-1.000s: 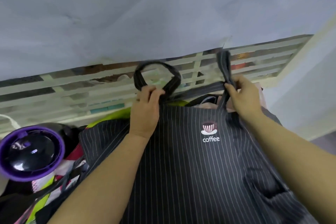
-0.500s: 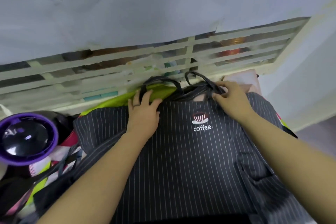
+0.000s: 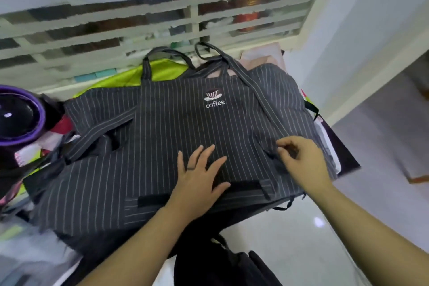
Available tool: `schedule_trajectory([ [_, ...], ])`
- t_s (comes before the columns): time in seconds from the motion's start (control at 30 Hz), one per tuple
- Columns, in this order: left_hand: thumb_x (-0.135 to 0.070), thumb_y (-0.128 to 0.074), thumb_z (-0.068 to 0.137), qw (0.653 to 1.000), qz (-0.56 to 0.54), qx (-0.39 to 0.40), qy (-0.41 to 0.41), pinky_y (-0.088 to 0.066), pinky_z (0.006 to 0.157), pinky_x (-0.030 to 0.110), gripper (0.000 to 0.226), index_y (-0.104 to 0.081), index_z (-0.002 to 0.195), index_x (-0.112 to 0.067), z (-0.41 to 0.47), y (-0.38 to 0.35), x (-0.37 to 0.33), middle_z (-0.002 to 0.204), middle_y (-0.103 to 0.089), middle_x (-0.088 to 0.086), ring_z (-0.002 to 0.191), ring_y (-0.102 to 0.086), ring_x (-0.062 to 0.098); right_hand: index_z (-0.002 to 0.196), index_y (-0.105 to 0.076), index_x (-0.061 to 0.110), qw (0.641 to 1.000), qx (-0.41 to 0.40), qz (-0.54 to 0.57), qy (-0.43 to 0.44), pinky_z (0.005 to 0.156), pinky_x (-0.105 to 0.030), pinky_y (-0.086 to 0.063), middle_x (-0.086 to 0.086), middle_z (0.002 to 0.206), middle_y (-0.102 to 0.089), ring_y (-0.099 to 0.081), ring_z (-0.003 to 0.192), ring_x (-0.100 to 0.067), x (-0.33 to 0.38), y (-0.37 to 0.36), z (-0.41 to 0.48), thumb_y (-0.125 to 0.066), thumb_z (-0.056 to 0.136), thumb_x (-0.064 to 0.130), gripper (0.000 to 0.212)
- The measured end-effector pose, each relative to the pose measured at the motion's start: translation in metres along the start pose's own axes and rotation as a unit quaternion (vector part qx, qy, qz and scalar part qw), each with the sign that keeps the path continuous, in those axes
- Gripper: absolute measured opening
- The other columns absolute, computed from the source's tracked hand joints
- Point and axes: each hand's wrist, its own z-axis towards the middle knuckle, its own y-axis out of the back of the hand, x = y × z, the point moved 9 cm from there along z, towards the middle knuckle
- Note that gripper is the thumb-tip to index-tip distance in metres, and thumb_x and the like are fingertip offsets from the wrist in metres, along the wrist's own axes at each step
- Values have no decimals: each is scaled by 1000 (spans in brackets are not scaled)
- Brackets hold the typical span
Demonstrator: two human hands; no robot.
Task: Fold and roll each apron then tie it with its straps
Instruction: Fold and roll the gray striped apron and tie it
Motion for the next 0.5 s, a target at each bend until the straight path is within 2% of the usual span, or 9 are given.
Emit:
schedule_trajectory([
  [0.07,-69,-12,84,1000,17,-1,-18,13,109,58,75,-21,149,-35,-13,-12,-11,160,-7,1,146,5,22,101,-71,10,999,-33,4,-25,85,-29,-48,-2,97,-68,-59,88,-12,-23,10,-21,-66,86,7,16],
  [0.13,-69,-20,86,999,33,14,-22,-5,110,63,71,-29,146,-31,-23,-24,-20,155,-23,4,143,-11,25,108,-69,7,997,-45,-5,-67,89,-27,-44,-5,105,-66,-56,95,-13,-50,18,-40,-66,85,6,23],
  [0.2,-69,-28,87,997,68,15,-34,-12,111,65,71,-30,145,-28,-30,-32,-27,153,-28,5,141,-21,26,118,-63,6,991,-40,-1,-125,95,-29,-41,-7,114,-61,-55,105,-19,-79,21,-51,-66,85,8,33],
  [0.27,-65,-47,84,995,95,-3,-44,-21,109,65,75,-30,146,-26,-35,-35,-34,151,-34,6,139,-32,29,129,-54,4,986,-22,27,-163,101,-37,-42,-10,124,-58,-55,114,-27,-97,21,-59,-66,85,9,46],
  [0.33,-55,-70,74,995,94,-5,-35,-30,102,63,87,-30,145,-24,-35,-37,-35,149,-39,8,134,-43,31,135,-46,0,981,-13,61,-183,99,-32,-39,-7,121,-56,-54,113,-27,-104,22,-59,-65,87,6,51],
  [0.37,-51,-74,73,995,92,-3,-25,-30,101,62,92,-26,147,-24,-35,-39,-33,150,-38,8,133,-44,31,134,-46,-2,979,-16,71,-189,94,-28,-38,-5,115,-55,-54,107,-24,-105,24,-59,-63,88,5,50],
  [0.43,-47,-69,80,997,80,9,-15,-22,105,59,93,-13,150,-25,-34,-42,-32,155,-22,6,138,-36,31,134,-45,2,974,-22,90,-206,84,-26,-40,-7,111,-58,-54,93,-19,-111,28,-55,-64,89,10,49],
  [0.5,-45,-55,91,996,89,20,-19,-7,111,58,84,7,148,-30,-31,-45,-33,156,6,2,146,-11,27,130,-48,9,965,-25,107,-239,76,-29,-43,-9,109,-62,-58,89,-20,-125,30,-54,-65,89,22,47],
])
